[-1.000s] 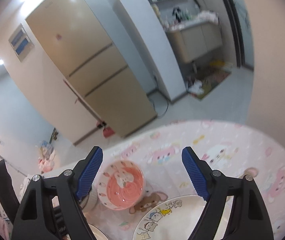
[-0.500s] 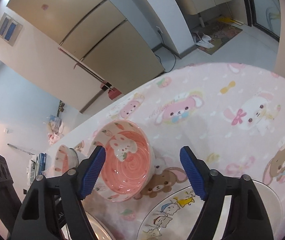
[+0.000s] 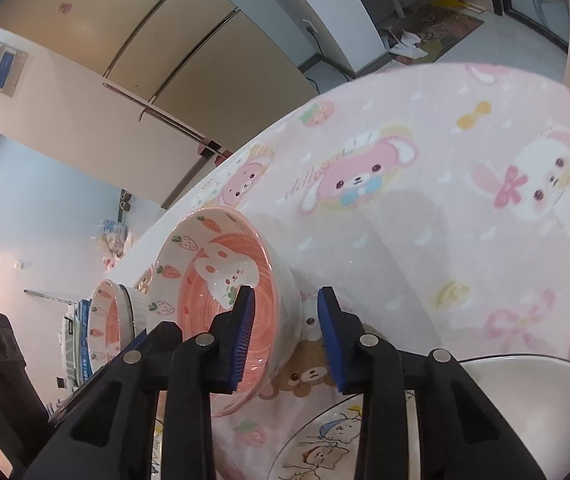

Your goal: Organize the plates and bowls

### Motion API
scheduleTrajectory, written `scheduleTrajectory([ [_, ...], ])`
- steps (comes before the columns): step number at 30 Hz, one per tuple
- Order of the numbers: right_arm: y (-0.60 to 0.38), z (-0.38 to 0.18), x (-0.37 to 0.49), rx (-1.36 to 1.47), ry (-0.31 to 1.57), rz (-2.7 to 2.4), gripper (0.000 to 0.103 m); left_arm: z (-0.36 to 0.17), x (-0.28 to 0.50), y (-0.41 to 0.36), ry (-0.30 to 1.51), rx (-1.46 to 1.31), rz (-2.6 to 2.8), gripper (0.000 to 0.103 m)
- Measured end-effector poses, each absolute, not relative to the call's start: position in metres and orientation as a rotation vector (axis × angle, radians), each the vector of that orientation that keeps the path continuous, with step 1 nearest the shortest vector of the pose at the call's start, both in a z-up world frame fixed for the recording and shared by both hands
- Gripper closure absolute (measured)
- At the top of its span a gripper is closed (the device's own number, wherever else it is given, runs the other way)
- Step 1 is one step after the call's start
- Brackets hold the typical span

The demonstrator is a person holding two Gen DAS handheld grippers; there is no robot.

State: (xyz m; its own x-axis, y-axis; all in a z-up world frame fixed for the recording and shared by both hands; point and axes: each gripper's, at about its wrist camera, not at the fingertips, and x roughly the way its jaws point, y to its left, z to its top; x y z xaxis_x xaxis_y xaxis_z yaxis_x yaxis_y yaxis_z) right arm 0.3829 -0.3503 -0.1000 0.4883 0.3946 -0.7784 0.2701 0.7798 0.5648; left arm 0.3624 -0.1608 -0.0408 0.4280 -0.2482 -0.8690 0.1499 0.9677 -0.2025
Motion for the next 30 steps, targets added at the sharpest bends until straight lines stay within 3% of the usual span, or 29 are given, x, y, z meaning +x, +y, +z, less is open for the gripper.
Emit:
scheduleTrajectory([
  [3,-0.349,-0.099,0.381,0.699,1.072,0.079,0.072,-0.041,0.364,-0.163,1.098,-0.074,-0.244,0.074],
  [5,-0.348,-0.099,0.381,0.699,1.069,0.084,0.085,-0.042,0.363,-0.166,1.09,-0.041,-0.236,0.073],
  [7,-0.348,-0.099,0.38,0.696,1.064,0.074,0.086,-0.043,0.362,-0.173,1.082,0.003,-0.223,0.069],
  [9,-0.347,-0.096,0.38,0.668,1.062,0.073,0.087,-0.044,0.361,-0.178,1.073,0.027,-0.227,0.058],
  [12,-0.343,-0.093,0.38,0.634,1.059,0.064,0.087,-0.047,0.359,-0.186,1.072,0.055,-0.234,0.054],
  [16,-0.34,-0.089,0.379,0.595,1.062,0.048,0.09,-0.054,0.356,-0.197,1.049,0.154,-0.182,0.057],
  [18,-0.338,-0.087,0.38,0.577,1.062,0.034,0.09,-0.055,0.356,-0.199,1.034,0.188,-0.149,0.071],
  [26,-0.355,-0.079,0.375,0.574,1.046,-0.013,0.095,-0.052,0.358,-0.195,1.041,0.137,-0.178,0.073],
  [28,-0.357,-0.078,0.376,0.557,1.047,-0.001,0.095,-0.048,0.357,-0.193,1.039,0.099,-0.201,0.068],
  [30,-0.356,-0.078,0.377,0.532,1.057,0.013,0.095,-0.046,0.358,-0.19,1.042,0.042,-0.235,0.046],
])
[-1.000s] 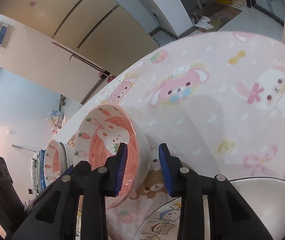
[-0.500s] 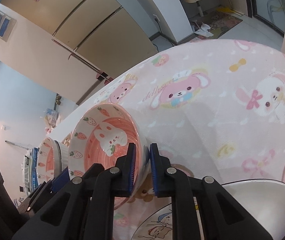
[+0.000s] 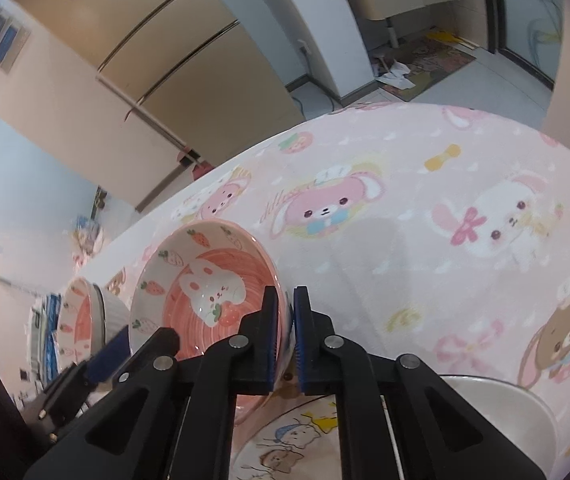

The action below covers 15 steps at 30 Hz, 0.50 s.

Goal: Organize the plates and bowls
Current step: 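Lift the bunny bowl with both grippers toward the stacked bowls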

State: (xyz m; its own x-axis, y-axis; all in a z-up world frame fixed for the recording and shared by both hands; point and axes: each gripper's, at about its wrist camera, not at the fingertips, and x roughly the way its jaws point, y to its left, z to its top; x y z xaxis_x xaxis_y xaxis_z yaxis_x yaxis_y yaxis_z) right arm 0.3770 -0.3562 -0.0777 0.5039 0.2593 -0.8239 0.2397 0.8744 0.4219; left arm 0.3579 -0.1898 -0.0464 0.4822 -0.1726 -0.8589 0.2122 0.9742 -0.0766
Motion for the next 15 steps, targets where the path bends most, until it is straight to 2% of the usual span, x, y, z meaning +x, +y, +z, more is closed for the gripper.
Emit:
scheduleTrajectory([
  [3,-0.359,-0.079,0.376,0.545,1.071,0.027,0.095,-0.049,0.36,-0.191,1.042,0.032,-0.223,0.03],
  [8,-0.371,-0.086,0.374,0.604,1.084,0.03,0.095,-0.052,0.359,-0.198,1.028,0.061,-0.215,0.029],
  [10,-0.374,-0.086,0.374,0.61,1.079,0.031,0.095,-0.052,0.359,-0.201,1.014,0.084,-0.217,0.037],
  [11,-0.375,-0.086,0.374,0.615,1.077,0.032,0.095,-0.053,0.359,-0.202,1.008,0.104,-0.207,0.058],
  [12,-0.375,-0.086,0.374,0.613,1.075,0.032,0.095,-0.056,0.361,-0.202,1.021,0.113,-0.203,0.075],
  [15,-0.372,-0.086,0.374,0.598,1.067,0.039,0.095,-0.071,0.367,-0.199,1.103,0.037,-0.262,0.078],
])
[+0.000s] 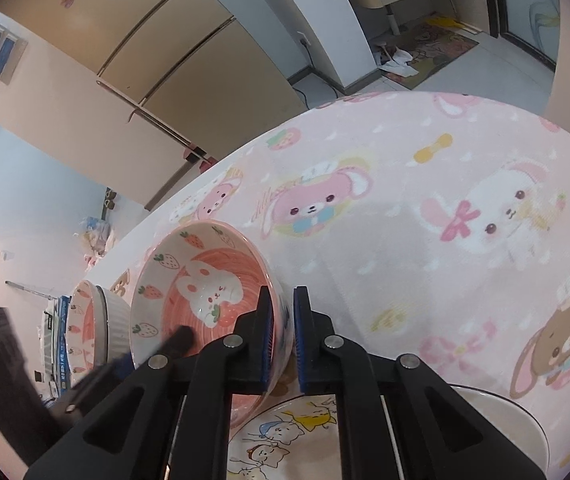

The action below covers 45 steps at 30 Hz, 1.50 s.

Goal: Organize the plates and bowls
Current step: 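Lift the bunny bowl with both grippers toward the stacked bowls, then carry the pink bunny bowl with both grippers over the stacked bowls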

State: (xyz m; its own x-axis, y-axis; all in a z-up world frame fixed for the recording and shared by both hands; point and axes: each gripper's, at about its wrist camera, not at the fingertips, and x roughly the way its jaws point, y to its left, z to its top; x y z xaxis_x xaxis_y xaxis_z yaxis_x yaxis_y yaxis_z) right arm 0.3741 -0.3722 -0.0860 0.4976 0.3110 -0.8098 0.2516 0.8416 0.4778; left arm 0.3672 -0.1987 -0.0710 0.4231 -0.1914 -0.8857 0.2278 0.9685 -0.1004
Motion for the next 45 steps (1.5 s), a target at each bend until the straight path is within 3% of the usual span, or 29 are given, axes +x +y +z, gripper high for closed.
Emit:
scheduleTrajectory([
  [5,-0.372,-0.095,0.376,0.642,1.084,0.051,0.095,-0.08,0.368,-0.198,1.124,-0.014,-0.278,0.078],
  [14,-0.357,-0.093,0.378,0.545,1.102,0.008,0.095,-0.078,0.367,-0.192,1.122,-0.064,-0.294,0.09],
  [35,-0.354,-0.093,0.381,0.516,1.074,0.009,0.094,-0.08,0.369,-0.184,1.147,-0.132,-0.305,0.091],
  [45,-0.355,-0.077,0.376,0.553,1.044,0.073,0.094,-0.052,0.363,-0.179,1.064,-0.107,-0.287,0.091],
])
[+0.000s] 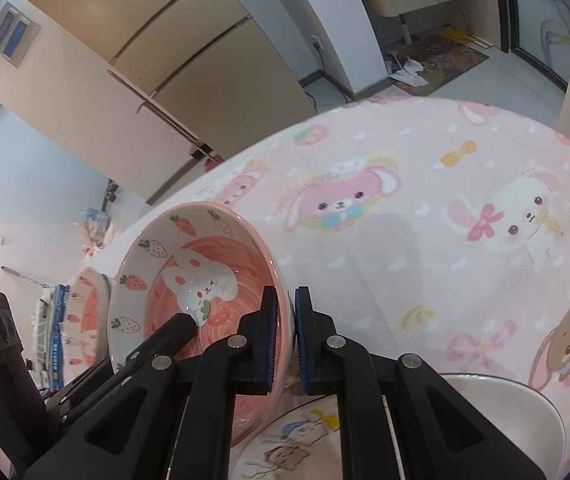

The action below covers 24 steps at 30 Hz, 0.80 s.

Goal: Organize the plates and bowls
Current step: 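Carry the pink bunny bowl with both grippers over the stacked bowls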

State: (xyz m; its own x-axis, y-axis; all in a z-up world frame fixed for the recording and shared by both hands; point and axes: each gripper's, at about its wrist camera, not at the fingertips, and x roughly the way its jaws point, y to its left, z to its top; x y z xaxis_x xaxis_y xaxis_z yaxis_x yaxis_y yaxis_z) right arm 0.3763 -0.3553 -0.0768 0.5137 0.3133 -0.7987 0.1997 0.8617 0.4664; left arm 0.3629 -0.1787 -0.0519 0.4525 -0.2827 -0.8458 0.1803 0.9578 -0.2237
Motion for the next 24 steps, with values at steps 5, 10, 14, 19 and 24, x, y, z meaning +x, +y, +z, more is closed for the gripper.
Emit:
scheduleTrajectory([
  [5,-0.347,-0.055,0.371,0.56,0.994,0.114,0.093,-0.02,0.353,-0.175,0.969,-0.066,-0.258,0.091],
  [10,-0.34,-0.031,0.361,0.583,0.944,0.167,0.093,0.005,0.346,-0.16,0.915,-0.1,-0.261,0.091],
  [14,-0.331,-0.011,0.351,0.568,0.895,0.189,0.093,0.024,0.339,-0.15,0.87,-0.12,-0.275,0.091],
  [19,-0.323,0.011,0.34,0.552,0.84,0.21,0.093,0.05,0.325,-0.143,0.797,-0.112,-0.268,0.091],
  [24,-0.311,0.03,0.329,0.527,0.793,0.234,0.093,0.065,0.314,-0.135,0.738,-0.101,-0.252,0.091],
])
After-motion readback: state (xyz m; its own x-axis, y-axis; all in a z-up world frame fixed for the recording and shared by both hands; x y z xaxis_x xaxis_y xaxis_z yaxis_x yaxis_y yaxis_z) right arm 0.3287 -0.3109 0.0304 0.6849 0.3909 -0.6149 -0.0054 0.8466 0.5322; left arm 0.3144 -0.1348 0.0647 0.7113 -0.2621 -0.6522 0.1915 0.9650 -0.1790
